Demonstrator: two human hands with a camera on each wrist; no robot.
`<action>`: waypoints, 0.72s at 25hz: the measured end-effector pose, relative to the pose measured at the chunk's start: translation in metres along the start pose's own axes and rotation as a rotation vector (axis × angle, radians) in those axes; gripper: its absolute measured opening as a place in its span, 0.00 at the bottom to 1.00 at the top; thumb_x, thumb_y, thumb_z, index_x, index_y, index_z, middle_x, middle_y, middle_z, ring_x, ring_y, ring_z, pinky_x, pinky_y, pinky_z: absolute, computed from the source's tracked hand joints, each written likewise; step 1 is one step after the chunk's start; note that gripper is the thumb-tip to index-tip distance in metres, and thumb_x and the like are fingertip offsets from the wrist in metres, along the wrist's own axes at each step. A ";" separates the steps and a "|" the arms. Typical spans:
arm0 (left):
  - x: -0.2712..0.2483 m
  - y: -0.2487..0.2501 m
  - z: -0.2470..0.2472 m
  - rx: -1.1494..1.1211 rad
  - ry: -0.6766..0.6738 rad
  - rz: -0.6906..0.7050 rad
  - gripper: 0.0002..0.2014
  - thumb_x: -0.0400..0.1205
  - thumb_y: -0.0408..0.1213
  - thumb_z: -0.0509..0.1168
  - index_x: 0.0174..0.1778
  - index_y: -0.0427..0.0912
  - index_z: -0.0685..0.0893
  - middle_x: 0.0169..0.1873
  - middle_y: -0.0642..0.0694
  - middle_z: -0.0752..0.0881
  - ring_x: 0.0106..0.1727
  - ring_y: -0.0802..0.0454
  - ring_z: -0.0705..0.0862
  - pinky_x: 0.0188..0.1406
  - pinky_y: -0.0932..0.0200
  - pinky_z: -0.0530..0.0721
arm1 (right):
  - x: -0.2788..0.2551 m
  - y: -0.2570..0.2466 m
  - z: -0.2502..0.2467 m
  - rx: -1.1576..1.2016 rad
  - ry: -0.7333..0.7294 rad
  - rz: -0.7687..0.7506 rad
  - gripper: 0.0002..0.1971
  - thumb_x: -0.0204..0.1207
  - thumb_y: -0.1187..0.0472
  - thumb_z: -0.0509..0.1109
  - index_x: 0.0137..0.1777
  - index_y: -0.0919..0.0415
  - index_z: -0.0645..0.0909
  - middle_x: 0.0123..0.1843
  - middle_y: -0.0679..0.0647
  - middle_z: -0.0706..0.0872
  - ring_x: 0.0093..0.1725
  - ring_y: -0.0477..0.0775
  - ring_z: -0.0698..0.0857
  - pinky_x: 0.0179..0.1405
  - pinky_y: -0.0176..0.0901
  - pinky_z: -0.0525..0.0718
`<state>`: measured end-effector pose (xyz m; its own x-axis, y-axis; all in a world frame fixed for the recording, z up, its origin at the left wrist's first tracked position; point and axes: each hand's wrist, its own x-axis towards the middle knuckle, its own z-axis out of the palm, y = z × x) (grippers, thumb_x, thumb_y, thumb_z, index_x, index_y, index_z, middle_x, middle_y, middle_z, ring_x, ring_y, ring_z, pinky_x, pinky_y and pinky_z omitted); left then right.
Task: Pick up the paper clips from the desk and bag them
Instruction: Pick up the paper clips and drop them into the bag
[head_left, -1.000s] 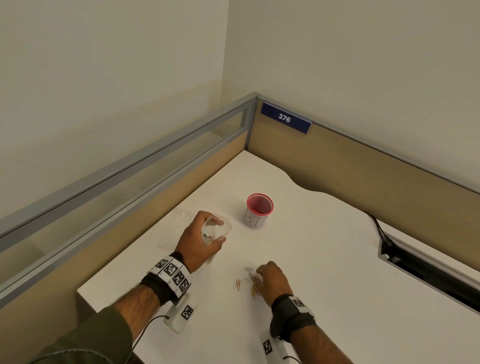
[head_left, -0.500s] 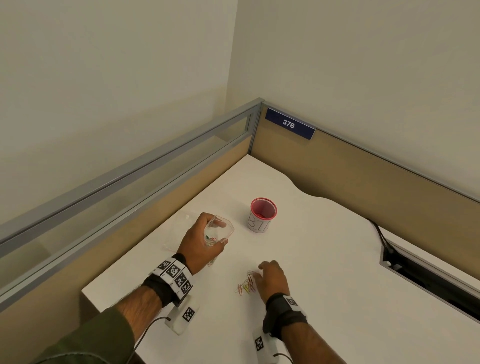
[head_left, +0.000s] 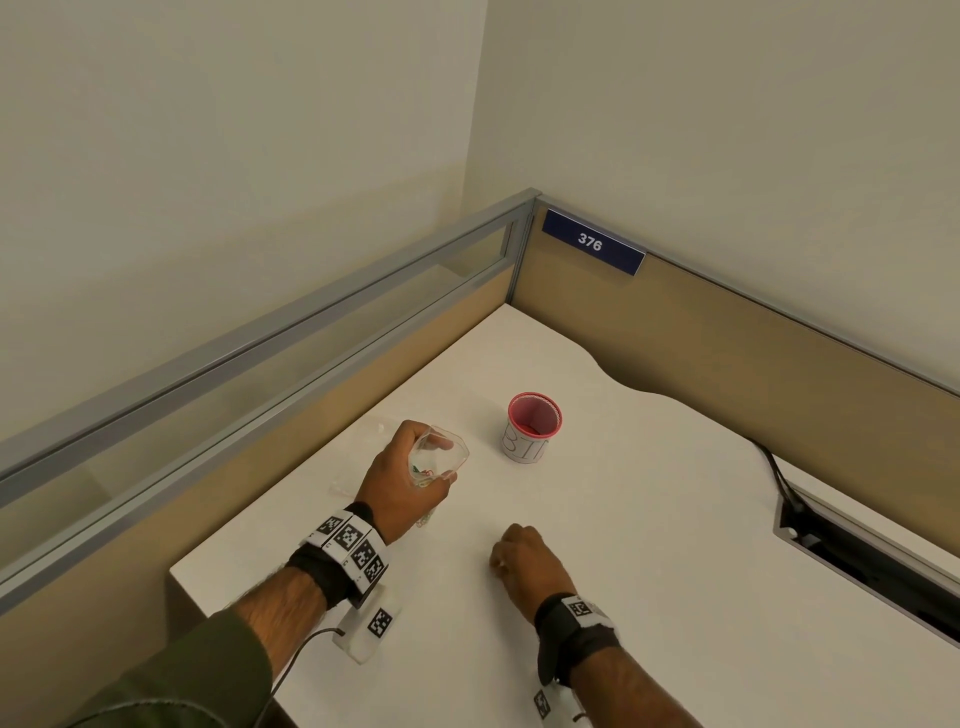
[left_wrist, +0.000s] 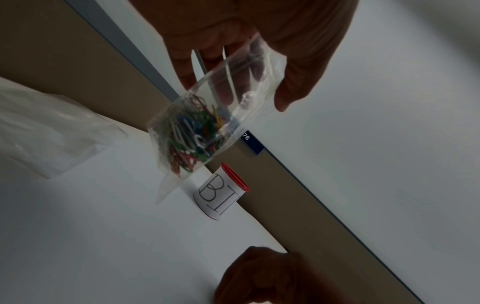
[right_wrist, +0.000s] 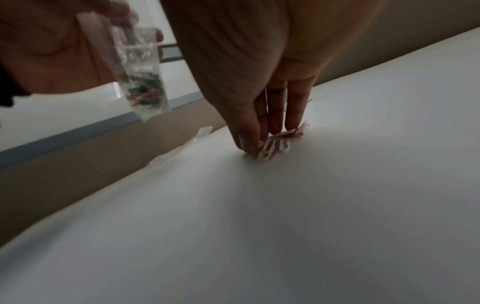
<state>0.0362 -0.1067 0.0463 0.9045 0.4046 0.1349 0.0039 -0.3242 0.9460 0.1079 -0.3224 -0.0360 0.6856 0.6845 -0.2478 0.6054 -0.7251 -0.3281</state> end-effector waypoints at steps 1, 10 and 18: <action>0.000 0.000 0.001 -0.005 0.000 0.001 0.21 0.74 0.31 0.76 0.60 0.47 0.77 0.59 0.57 0.85 0.66 0.57 0.82 0.59 0.60 0.84 | -0.002 0.006 -0.006 0.050 0.030 0.034 0.11 0.76 0.64 0.65 0.56 0.56 0.83 0.60 0.52 0.80 0.62 0.56 0.77 0.58 0.41 0.78; 0.000 0.000 0.005 -0.006 -0.015 -0.007 0.21 0.74 0.32 0.76 0.59 0.48 0.77 0.59 0.56 0.85 0.67 0.56 0.82 0.61 0.56 0.86 | -0.013 0.012 -0.019 0.035 -0.130 0.141 0.29 0.68 0.52 0.77 0.69 0.52 0.76 0.63 0.52 0.74 0.64 0.55 0.71 0.62 0.49 0.80; 0.000 0.001 0.004 -0.001 -0.024 -0.002 0.21 0.74 0.32 0.76 0.59 0.48 0.77 0.59 0.56 0.85 0.67 0.57 0.82 0.61 0.56 0.86 | 0.002 -0.002 -0.004 -0.122 -0.017 0.172 0.10 0.79 0.69 0.60 0.55 0.62 0.80 0.57 0.59 0.79 0.56 0.61 0.79 0.45 0.46 0.76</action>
<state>0.0378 -0.1100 0.0459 0.9144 0.3847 0.1255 0.0055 -0.3219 0.9467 0.1097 -0.3195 -0.0321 0.7767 0.5503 -0.3065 0.5253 -0.8344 -0.1670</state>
